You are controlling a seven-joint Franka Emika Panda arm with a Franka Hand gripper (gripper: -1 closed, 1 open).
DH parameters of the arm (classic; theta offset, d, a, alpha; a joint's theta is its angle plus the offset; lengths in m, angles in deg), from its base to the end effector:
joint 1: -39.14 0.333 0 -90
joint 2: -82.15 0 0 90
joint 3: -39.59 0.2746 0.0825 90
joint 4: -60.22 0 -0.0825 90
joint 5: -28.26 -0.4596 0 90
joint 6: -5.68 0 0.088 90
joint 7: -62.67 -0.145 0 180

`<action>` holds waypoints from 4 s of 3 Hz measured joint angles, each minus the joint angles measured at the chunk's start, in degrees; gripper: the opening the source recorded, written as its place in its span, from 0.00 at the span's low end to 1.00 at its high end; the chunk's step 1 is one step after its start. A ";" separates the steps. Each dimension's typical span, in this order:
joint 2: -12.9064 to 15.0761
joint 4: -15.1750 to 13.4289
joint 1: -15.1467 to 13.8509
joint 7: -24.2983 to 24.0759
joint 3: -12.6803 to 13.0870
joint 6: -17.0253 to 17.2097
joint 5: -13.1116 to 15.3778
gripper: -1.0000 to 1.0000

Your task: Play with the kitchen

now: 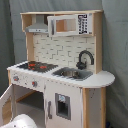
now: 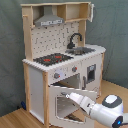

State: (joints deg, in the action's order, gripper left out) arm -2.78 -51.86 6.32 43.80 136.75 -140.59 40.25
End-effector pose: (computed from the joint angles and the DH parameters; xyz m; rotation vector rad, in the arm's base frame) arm 0.2765 0.6410 0.2579 1.2880 1.2117 1.3000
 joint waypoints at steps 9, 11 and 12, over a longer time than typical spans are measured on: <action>0.91 -19.81 3.22 0.95 0.67 7.03 -5.04 1.00; 0.91 -19.81 -2.64 7.67 2.50 -0.54 -5.05 1.00; 0.91 -19.81 -5.90 10.57 2.35 -4.29 -5.05 1.00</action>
State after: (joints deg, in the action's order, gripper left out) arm -1.87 -71.67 0.42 54.37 139.10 -144.88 35.20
